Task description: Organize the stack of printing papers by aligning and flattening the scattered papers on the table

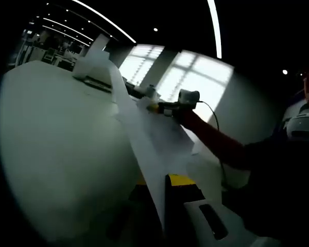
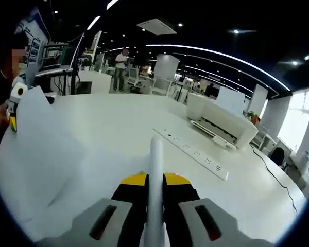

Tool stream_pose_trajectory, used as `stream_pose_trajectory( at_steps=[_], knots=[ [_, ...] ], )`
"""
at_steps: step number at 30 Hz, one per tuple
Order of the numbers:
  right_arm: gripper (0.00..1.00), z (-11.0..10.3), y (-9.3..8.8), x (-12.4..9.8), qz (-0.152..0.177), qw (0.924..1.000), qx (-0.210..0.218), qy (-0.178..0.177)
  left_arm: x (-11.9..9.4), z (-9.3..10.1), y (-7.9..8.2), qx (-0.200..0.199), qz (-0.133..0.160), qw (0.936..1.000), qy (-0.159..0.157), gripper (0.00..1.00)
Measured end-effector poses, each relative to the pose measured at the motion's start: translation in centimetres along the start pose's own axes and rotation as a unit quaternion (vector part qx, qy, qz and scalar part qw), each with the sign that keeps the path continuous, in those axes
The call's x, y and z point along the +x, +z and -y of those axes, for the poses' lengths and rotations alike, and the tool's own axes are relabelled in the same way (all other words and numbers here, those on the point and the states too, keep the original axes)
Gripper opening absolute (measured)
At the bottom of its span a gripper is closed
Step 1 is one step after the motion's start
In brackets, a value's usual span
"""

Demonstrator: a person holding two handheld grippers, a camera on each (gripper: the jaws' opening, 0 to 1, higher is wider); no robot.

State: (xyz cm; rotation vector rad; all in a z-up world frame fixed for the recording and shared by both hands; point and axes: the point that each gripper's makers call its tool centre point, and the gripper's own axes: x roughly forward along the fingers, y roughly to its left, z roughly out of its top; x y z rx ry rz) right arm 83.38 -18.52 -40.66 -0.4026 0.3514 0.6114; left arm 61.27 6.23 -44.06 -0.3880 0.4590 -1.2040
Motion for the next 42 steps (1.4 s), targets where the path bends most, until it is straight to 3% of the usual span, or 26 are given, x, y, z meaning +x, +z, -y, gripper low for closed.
stream_pose_trajectory(
  at_steps=[23,33,42],
  knots=[
    [0.06,0.9,5.2,-5.0,0.073,0.9972,-0.006,-0.010,-0.2,-0.3,0.1,-0.001,-0.001,1.0000,0.002,0.05],
    [0.06,2.5,7.8,-7.4,0.105,0.9943,-0.014,-0.011,-0.2,-0.4,0.1,-0.002,-0.002,1.0000,0.001,0.05],
    [0.07,1.7,11.6,-10.1,0.152,0.9876,-0.028,0.026,-0.1,-0.2,0.0,-0.002,-0.003,1.0000,-0.002,0.05]
  ],
)
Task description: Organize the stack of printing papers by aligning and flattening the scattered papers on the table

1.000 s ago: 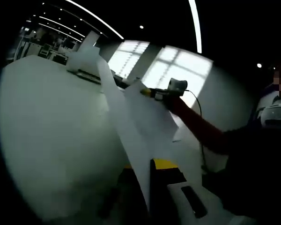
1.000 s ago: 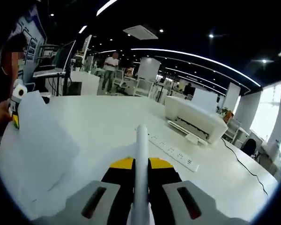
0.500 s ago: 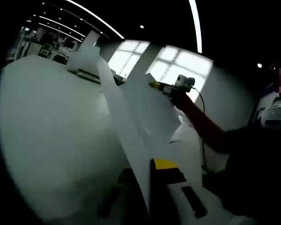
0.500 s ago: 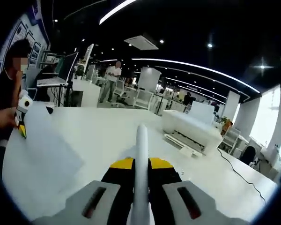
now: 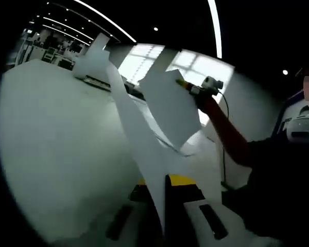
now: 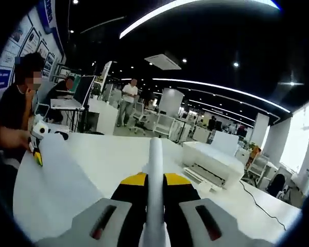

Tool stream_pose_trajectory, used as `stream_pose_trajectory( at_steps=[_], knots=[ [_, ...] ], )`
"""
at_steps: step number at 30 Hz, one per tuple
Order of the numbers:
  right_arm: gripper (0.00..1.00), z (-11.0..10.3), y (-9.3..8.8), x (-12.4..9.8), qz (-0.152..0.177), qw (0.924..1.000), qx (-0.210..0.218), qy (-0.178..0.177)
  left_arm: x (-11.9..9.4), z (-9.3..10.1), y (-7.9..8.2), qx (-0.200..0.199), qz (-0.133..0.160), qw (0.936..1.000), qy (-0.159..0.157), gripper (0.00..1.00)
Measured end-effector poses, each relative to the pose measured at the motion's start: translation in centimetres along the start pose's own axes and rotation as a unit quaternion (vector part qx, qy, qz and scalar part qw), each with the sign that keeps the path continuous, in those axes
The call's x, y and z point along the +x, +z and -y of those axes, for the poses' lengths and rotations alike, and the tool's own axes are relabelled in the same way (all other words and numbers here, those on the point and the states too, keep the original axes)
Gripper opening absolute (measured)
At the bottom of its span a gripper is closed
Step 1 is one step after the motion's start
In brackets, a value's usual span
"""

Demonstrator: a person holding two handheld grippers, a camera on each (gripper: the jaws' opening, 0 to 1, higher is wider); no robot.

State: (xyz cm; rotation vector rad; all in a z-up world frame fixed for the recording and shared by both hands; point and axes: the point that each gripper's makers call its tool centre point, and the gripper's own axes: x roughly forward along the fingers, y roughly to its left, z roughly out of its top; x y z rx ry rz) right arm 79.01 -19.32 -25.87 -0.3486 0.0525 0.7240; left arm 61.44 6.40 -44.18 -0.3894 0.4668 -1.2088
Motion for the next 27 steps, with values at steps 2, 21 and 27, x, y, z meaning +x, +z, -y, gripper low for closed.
stream_pose_trajectory(
  at_steps=[2,21,27],
  knots=[
    [0.07,-0.4,1.0,-0.4,0.009,0.9999,-0.004,0.012,0.0,0.0,0.0,0.000,0.000,1.0000,-0.001,0.05],
    [0.08,-4.6,6.6,-2.9,0.061,0.9924,-0.036,0.100,0.0,0.1,-0.1,0.003,-0.001,1.0000,-0.001,0.05],
    [0.08,-5.9,7.5,-3.5,0.072,0.9882,-0.041,0.129,0.1,0.2,-0.1,0.004,-0.002,1.0000,-0.002,0.05]
  ],
)
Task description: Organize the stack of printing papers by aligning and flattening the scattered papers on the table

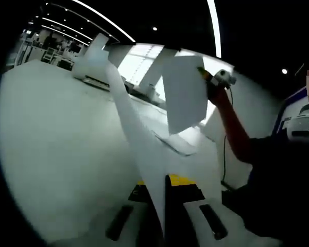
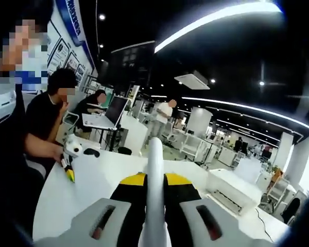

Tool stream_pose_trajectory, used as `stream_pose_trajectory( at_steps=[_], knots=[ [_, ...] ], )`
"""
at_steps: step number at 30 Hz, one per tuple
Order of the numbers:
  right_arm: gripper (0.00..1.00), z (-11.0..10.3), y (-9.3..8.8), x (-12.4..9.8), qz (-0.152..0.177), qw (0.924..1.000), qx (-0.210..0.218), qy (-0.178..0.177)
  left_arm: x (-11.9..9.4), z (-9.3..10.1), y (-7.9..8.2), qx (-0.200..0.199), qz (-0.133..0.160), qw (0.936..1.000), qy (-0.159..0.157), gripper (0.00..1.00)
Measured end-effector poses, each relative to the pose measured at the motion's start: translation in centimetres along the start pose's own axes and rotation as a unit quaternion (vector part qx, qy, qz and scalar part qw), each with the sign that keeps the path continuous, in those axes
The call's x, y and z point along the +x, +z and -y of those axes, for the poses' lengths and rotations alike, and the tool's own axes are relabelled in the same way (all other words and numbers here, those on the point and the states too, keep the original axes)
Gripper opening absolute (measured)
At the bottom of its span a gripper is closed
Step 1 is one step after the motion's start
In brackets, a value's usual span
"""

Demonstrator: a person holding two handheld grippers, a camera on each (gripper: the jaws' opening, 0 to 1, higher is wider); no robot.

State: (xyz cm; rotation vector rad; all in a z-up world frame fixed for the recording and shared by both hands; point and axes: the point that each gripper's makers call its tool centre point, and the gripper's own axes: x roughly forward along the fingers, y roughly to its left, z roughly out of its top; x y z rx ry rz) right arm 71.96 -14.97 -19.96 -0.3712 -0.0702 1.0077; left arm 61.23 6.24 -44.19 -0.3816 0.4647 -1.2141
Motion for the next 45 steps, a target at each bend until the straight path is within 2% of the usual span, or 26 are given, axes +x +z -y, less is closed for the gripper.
stream_pose_trajectory(
  at_steps=[7,15,29,45],
  knots=[
    [0.08,-1.5,1.2,-0.1,0.009,0.9995,-0.002,0.030,0.0,0.0,0.0,0.001,0.000,1.0000,0.000,0.05],
    [0.08,-4.1,2.5,-0.1,0.016,0.9966,-0.008,0.080,0.0,-0.1,0.0,0.002,-0.001,1.0000,-0.001,0.05],
    [0.08,-7.1,1.6,0.9,-0.014,0.9898,-0.019,0.140,0.1,0.1,0.0,0.004,0.001,1.0000,-0.002,0.05],
    [0.08,-9.4,0.5,1.7,-0.048,0.9793,-0.022,0.195,0.0,0.3,0.2,0.013,0.004,0.9999,-0.005,0.06]
  ],
)
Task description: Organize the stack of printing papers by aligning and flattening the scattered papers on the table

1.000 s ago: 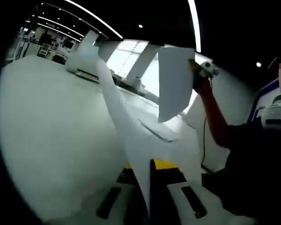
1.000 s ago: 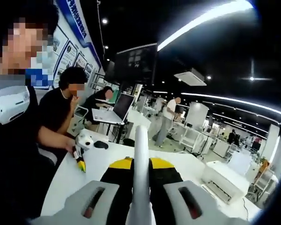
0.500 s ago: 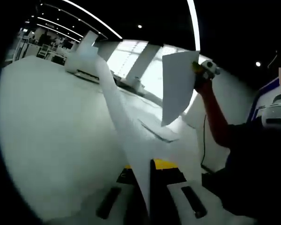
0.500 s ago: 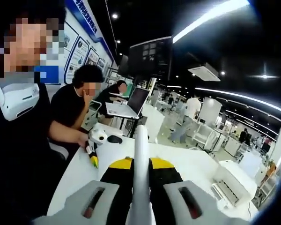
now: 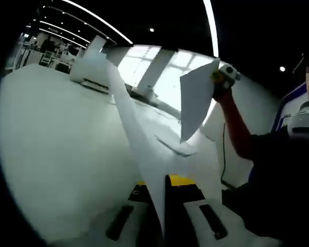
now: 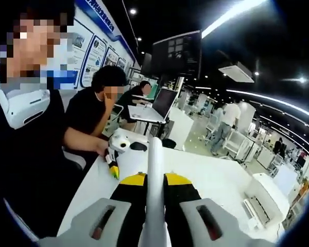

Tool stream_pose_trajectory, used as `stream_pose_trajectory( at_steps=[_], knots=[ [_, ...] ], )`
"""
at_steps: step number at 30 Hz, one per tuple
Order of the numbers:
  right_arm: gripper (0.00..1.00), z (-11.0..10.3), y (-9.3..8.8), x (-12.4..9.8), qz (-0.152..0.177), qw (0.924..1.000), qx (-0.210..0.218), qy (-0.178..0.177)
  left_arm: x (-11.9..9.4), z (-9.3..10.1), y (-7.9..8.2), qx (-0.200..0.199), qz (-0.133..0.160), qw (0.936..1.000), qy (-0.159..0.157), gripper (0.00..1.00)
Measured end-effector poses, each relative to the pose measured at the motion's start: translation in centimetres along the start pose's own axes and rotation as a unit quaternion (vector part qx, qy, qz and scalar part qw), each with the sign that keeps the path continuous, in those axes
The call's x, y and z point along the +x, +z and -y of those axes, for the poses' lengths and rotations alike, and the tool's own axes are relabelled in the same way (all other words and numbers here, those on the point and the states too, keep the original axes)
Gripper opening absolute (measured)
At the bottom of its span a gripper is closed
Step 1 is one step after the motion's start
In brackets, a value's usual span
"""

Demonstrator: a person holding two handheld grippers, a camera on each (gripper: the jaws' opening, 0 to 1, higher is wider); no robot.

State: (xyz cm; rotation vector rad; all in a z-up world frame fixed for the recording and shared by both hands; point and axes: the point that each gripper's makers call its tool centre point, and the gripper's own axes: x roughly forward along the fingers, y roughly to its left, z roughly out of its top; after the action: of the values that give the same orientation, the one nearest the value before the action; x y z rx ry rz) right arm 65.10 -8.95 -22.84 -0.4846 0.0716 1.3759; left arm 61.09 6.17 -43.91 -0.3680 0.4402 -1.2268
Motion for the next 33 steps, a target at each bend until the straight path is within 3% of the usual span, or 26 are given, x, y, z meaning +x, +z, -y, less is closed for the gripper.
stream_pose_trajectory(
  at_steps=[18,33],
  knots=[
    [0.08,-1.9,-0.6,1.6,-0.012,0.9990,0.002,0.043,0.1,0.2,-0.2,0.012,-0.002,0.9999,-0.002,0.06],
    [0.08,-1.8,-1.9,3.4,-0.026,0.9972,0.024,0.066,0.1,0.3,-0.3,0.019,-0.004,0.9998,-0.005,0.06]
  ],
)
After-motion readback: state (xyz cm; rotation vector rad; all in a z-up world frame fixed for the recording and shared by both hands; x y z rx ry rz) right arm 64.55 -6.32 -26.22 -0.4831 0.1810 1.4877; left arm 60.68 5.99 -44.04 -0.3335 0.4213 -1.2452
